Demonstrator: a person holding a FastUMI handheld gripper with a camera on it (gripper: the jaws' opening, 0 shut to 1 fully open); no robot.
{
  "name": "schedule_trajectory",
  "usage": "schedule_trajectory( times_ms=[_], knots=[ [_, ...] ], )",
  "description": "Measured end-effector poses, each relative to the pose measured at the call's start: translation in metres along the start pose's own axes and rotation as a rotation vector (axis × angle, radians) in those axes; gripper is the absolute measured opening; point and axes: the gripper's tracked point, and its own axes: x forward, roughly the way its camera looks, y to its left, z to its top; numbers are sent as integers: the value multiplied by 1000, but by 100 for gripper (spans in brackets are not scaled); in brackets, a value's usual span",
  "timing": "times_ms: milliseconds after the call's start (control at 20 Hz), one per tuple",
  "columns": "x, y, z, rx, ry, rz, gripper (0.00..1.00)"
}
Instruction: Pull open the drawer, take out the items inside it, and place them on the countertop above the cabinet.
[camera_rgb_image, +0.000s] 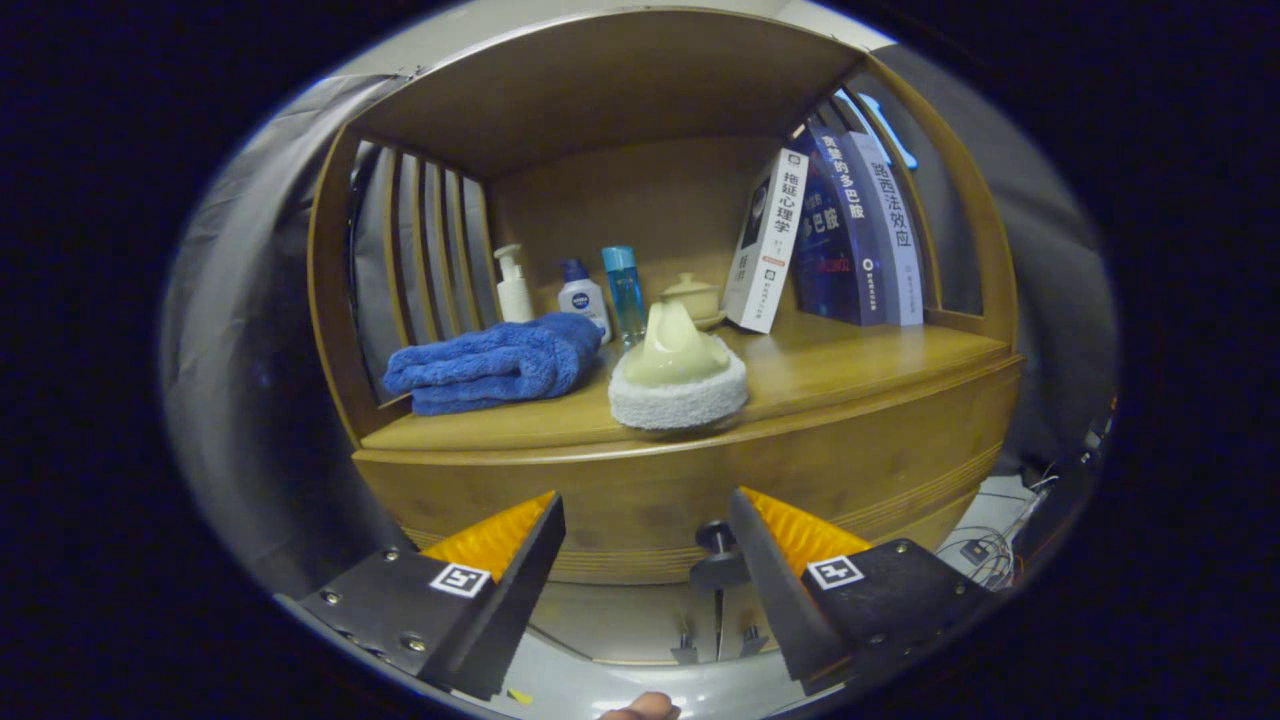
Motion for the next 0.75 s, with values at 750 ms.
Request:
schedule_trajectory(
  times_ms=[750],
  knots=[
    [-146, -132, 102, -15, -265, -301, 99]
  ],
)
